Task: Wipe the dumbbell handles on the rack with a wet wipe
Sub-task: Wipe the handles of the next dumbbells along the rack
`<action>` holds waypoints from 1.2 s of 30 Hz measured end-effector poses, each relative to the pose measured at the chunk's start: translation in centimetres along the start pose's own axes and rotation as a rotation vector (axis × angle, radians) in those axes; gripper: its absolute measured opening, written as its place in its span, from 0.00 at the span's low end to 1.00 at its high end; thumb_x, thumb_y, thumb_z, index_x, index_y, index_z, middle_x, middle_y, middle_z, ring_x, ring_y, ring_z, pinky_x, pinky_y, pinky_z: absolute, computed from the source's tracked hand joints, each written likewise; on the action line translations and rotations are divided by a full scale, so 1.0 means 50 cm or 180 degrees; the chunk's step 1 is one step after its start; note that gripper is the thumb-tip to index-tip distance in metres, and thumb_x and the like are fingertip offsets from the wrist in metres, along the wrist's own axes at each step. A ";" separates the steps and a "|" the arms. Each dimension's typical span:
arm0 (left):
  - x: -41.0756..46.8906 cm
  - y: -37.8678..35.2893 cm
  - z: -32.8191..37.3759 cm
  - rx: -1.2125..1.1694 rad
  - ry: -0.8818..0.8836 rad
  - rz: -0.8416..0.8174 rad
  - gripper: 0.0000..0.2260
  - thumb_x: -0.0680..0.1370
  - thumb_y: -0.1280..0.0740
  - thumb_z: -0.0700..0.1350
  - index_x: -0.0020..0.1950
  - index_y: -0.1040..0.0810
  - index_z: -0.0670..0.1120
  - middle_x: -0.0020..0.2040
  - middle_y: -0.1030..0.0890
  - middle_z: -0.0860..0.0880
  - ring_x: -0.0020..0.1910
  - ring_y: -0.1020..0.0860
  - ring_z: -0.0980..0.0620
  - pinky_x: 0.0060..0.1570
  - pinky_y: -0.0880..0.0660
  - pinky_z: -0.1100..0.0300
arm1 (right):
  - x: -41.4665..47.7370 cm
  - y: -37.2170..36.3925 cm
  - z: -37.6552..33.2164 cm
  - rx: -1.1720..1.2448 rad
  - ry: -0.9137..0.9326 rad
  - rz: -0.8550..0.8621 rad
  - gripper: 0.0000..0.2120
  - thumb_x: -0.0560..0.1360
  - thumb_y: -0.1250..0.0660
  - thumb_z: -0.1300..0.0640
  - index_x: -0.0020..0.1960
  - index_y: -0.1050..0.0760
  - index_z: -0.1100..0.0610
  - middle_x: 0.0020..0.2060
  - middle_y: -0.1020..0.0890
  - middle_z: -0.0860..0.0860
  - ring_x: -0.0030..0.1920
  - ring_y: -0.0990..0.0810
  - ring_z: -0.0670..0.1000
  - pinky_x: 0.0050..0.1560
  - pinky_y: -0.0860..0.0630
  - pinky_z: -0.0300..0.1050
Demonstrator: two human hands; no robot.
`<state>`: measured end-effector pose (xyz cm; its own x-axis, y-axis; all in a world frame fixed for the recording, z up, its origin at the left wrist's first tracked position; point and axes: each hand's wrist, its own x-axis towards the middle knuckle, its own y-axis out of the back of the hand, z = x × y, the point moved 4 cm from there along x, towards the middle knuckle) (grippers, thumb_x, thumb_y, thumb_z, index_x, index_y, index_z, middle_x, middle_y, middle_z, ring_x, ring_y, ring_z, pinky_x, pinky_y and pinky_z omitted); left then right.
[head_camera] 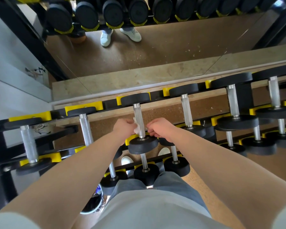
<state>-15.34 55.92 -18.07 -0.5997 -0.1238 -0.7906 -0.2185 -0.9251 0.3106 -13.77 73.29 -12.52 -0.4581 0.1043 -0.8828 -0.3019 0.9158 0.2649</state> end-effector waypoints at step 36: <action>-0.095 -0.006 0.024 0.1531 -0.1766 0.0234 0.07 0.77 0.28 0.44 0.54 0.17 0.53 0.50 0.23 0.52 0.46 0.22 0.55 0.54 0.25 0.59 | -0.005 0.012 0.009 0.0168 0.0090 -0.0189 0.14 0.83 0.36 0.64 0.67 0.23 0.61 0.55 0.16 0.60 0.52 0.17 0.53 0.65 0.21 0.49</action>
<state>-13.38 57.20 -13.77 -0.8992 0.1382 -0.4152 -0.3996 -0.6460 0.6504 -13.45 73.99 -12.33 -0.4643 0.0388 -0.8848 -0.2851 0.9393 0.1908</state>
